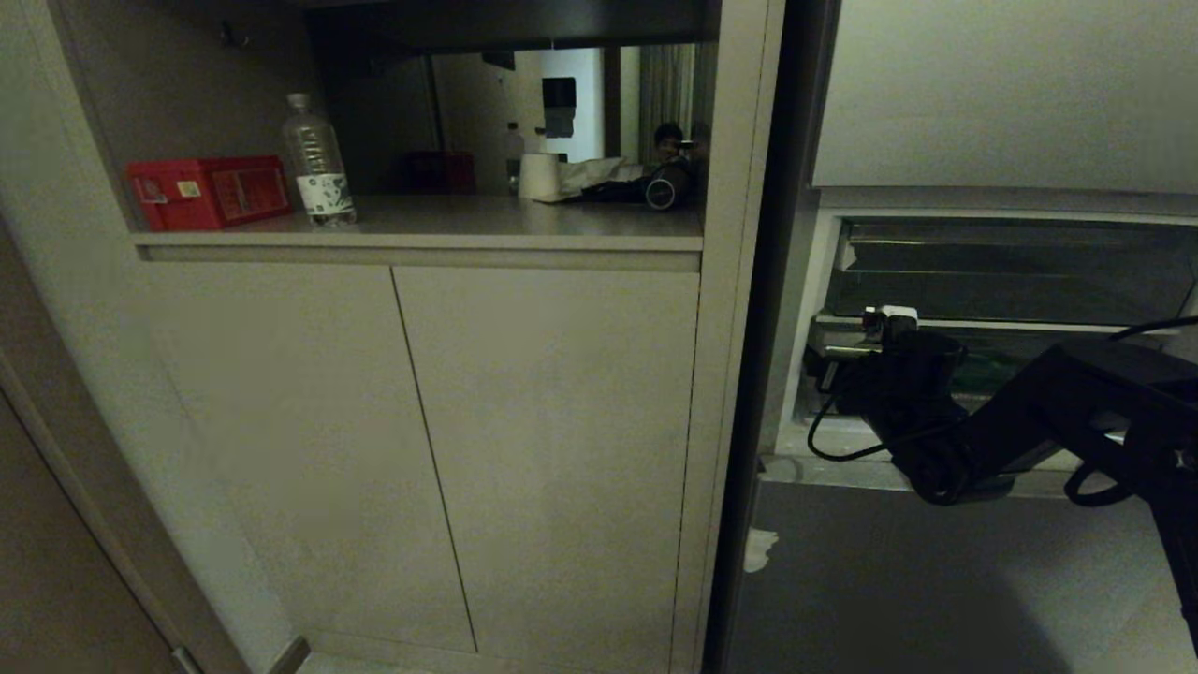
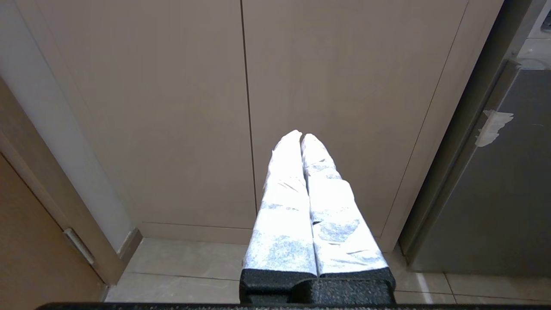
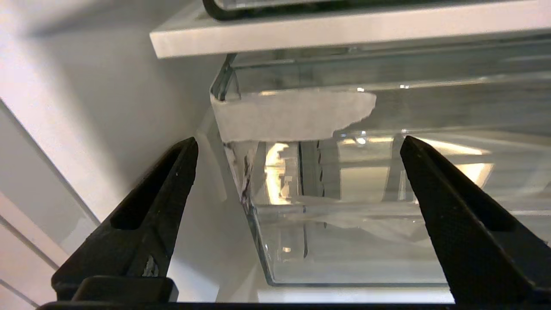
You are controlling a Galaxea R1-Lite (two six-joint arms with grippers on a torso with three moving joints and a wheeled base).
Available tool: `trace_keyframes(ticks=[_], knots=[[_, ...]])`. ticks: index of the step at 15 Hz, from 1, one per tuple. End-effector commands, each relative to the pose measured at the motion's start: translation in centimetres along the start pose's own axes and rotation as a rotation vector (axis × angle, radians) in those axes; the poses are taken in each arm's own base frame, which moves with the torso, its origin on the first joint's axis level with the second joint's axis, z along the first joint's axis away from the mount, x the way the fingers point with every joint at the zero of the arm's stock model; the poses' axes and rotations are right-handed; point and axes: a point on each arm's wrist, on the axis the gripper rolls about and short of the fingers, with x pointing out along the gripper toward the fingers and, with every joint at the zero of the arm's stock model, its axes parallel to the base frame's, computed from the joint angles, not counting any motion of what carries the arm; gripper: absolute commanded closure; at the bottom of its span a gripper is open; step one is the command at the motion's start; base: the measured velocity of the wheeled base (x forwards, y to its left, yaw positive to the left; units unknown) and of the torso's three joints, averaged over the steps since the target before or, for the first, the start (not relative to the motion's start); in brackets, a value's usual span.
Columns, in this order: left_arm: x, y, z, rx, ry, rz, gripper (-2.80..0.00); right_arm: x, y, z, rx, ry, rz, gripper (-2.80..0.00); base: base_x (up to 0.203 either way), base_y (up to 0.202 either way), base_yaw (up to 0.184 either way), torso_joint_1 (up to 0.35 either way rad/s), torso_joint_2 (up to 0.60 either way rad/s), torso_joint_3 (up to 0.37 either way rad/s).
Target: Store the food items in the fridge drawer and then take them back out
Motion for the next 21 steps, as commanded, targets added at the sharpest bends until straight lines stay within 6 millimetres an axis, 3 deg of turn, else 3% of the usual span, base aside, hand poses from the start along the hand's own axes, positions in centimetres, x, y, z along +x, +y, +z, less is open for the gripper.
trace_keyframes(ticks=[1, 15, 21], knots=[[0.0, 0.0, 0.0, 0.000, 0.001, 0.000, 0.00, 0.0, 0.1, 0.3, 0.002, -0.015, 0.001, -2.80, 0.000, 0.000, 0.000, 0.000, 0.00, 0.000], [0.0, 0.0, 0.0, 0.000, 0.001, 0.000, 0.00, -1.1, -0.5, -1.0, -0.022, 0.012, -0.009, -2.80, 0.000, 0.000, 0.000, 0.000, 0.00, 0.000], [0.0, 0.0, 0.0, 0.000, 0.001, 0.000, 0.00, -0.8, -0.6, 0.0, -0.020, -0.026, -0.015, -2.80, 0.000, 0.000, 0.000, 0.000, 0.00, 0.000]])
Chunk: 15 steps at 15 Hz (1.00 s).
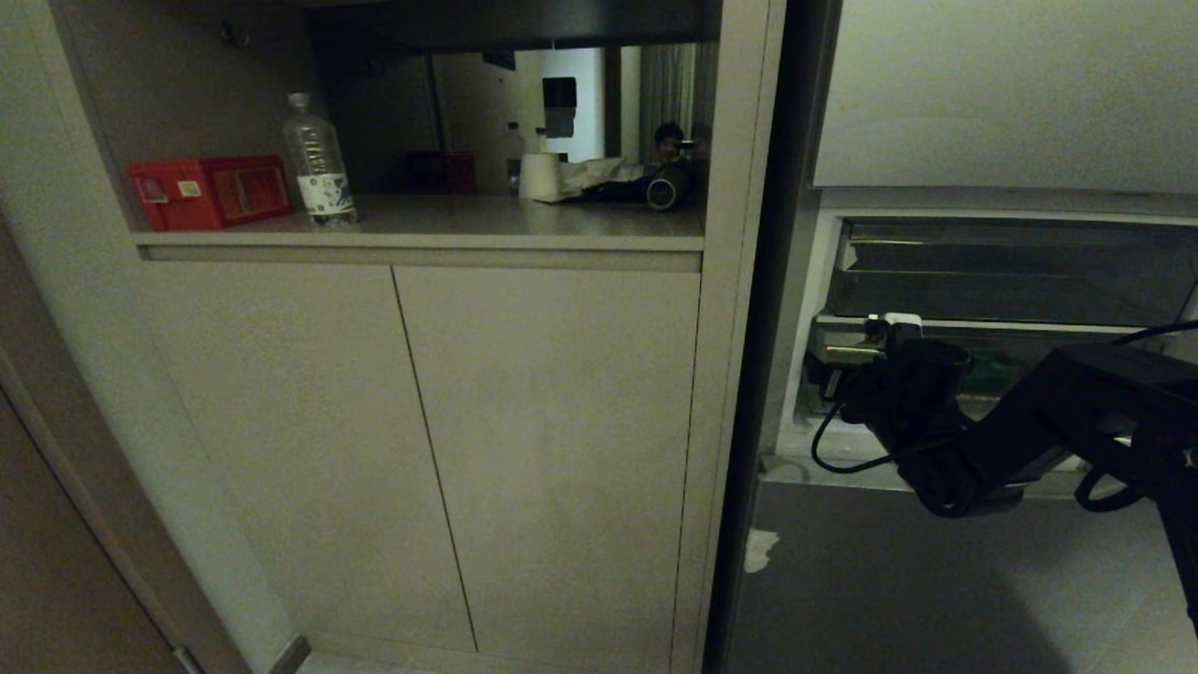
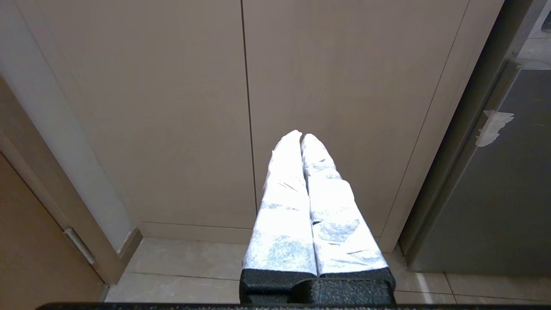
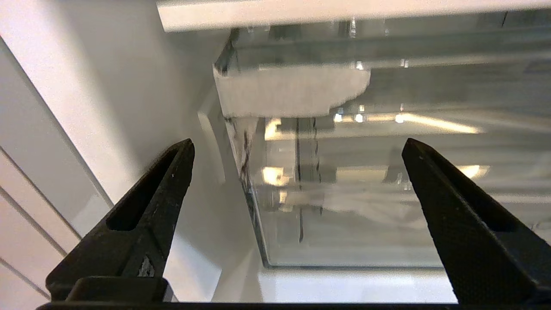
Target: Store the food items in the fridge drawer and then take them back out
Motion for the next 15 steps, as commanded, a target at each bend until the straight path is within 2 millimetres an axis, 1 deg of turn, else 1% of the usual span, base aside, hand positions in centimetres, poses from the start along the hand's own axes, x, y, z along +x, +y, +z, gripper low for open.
trace_keyframes(ticks=[1, 8, 12, 15], knots=[[0.0, 0.0, 0.0, 0.000, 0.001, 0.000, 0.00, 0.3, 0.1, 0.4, 0.004, -0.024, 0.000, -2.80, 0.000, 0.000, 0.000, 0.000, 0.00, 0.000], [0.0, 0.0, 0.0, 0.000, 0.001, 0.000, 0.00, 0.5, 0.1, 0.9, 0.007, -0.035, -0.002, -2.80, 0.000, 0.000, 0.000, 0.000, 0.00, 0.000], [0.0, 0.0, 0.0, 0.000, 0.001, 0.000, 0.00, 0.1, 0.0, 2.0, 0.011, -0.055, -0.001, -2.80, 0.000, 0.000, 0.000, 0.000, 0.00, 0.000], [0.0, 0.0, 0.0, 0.000, 0.001, 0.000, 0.00, 0.0, 0.0, 1.9, 0.010, -0.050, -0.002, -2.80, 0.000, 0.000, 0.000, 0.000, 0.00, 0.000]])
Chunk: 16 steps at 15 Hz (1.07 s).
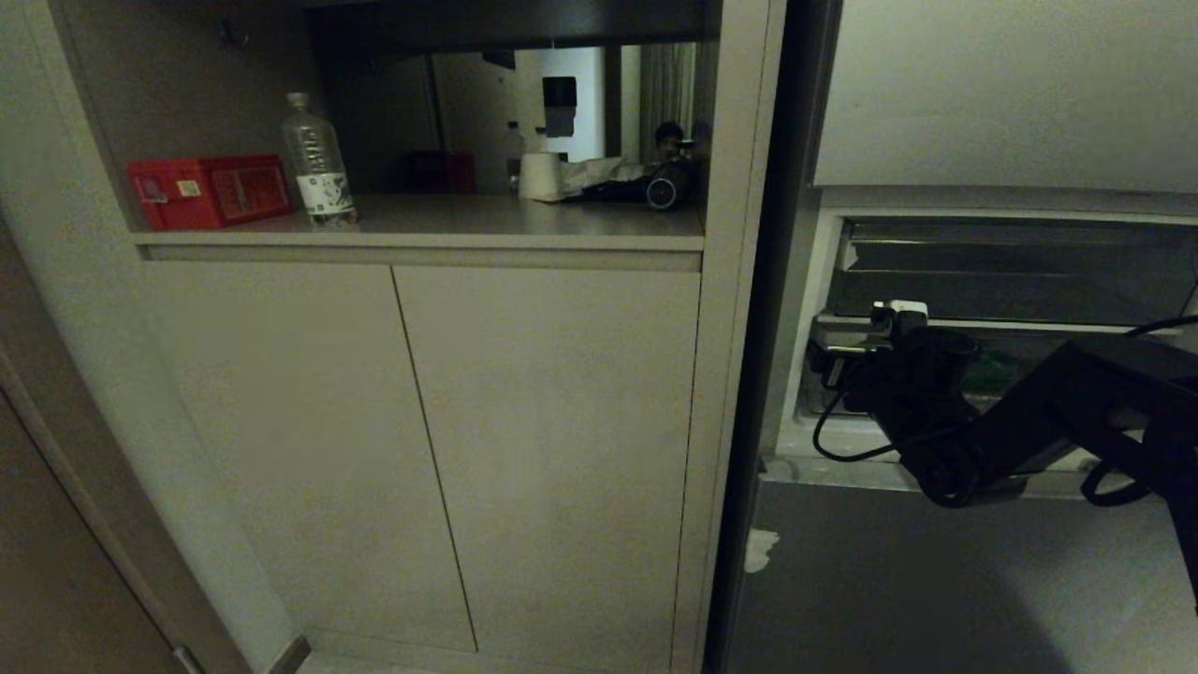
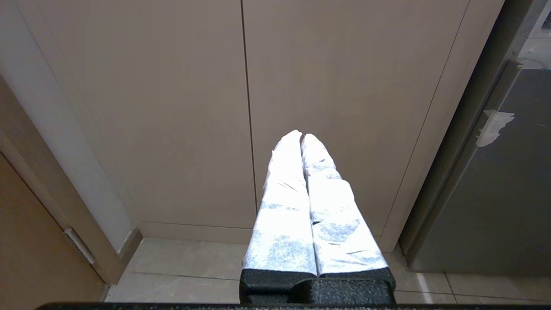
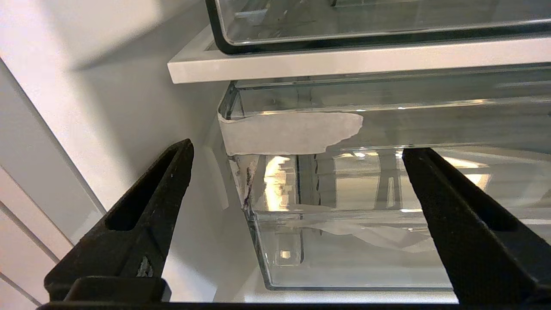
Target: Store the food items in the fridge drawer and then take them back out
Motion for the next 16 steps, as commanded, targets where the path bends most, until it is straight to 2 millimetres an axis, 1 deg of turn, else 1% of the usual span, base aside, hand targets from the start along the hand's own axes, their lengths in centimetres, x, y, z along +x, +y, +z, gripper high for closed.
trace_keyframes(ticks=[1, 5, 11, 16], knots=[[0.0, 0.0, 0.0, 0.000, 0.002, 0.000, 0.00, -0.1, 0.0, 0.3, 0.003, -0.014, 0.000, -2.80, 0.000, 0.000, 0.000, 0.000, 0.00, 0.000], [0.0, 0.0, 0.0, 0.000, 0.001, 0.000, 0.00, 0.0, 0.0, -0.1, 0.000, -0.004, 0.000, -2.80, 0.000, 0.000, 0.000, 0.000, 0.00, 0.000], [0.0, 0.0, 0.0, 0.000, 0.001, 0.000, 0.00, 0.6, 0.1, -1.3, -0.006, 0.022, -0.001, -2.80, 0.000, 0.000, 0.000, 0.000, 0.00, 0.000], [0.0, 0.0, 0.0, 0.000, 0.001, 0.000, 0.00, 1.0, 0.2, -1.4, -0.006, 0.024, 0.001, -2.80, 0.000, 0.000, 0.000, 0.000, 0.00, 0.000]])
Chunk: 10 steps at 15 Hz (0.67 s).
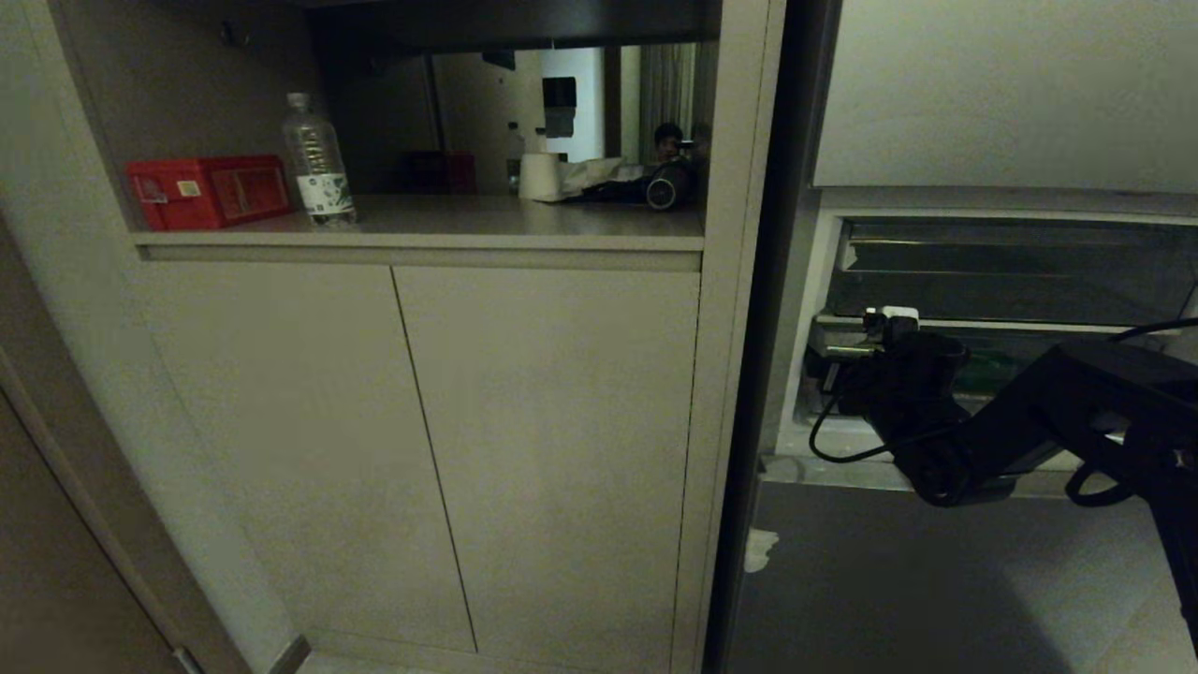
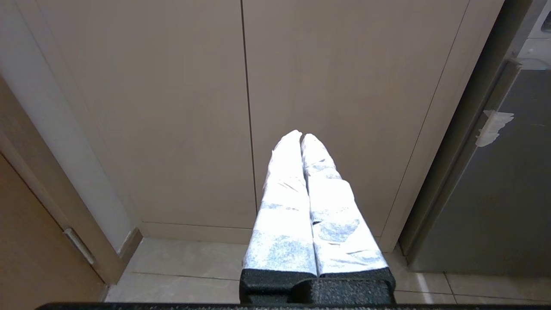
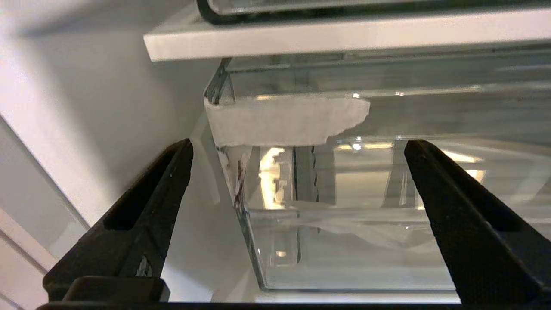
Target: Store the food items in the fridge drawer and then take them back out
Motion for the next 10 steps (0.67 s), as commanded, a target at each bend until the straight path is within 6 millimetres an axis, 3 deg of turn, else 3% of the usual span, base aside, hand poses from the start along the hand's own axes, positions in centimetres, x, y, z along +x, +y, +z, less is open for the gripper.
trace_keyframes(ticks=[1, 8, 9, 10], knots=[[0.01, 0.00, -0.04, 0.000, 0.002, 0.000, 0.00, 0.15, 0.01, -0.12, 0.001, -0.002, -0.002, -2.80, 0.000, 0.000, 0.000, 0.000, 0.00, 0.000], [0.00, 0.00, 0.00, 0.000, 0.001, 0.000, 0.00, 0.55, 0.15, -0.19, 0.002, -0.005, 0.000, -2.80, 0.000, 0.000, 0.000, 0.000, 0.00, 0.000], [0.00, 0.00, 0.00, 0.000, 0.001, 0.000, 0.00, 0.55, 0.15, -0.19, 0.002, -0.005, 0.000, -0.89, 0.000, 0.000, 0.000, 0.000, 0.00, 0.000], [0.00, 0.00, 0.00, 0.000, 0.001, 0.000, 0.00, 0.55, 0.15, -0.19, 0.002, -0.005, 0.000, 0.00, 0.000, 0.000, 0.000, 0.000, 0.00, 0.000]])
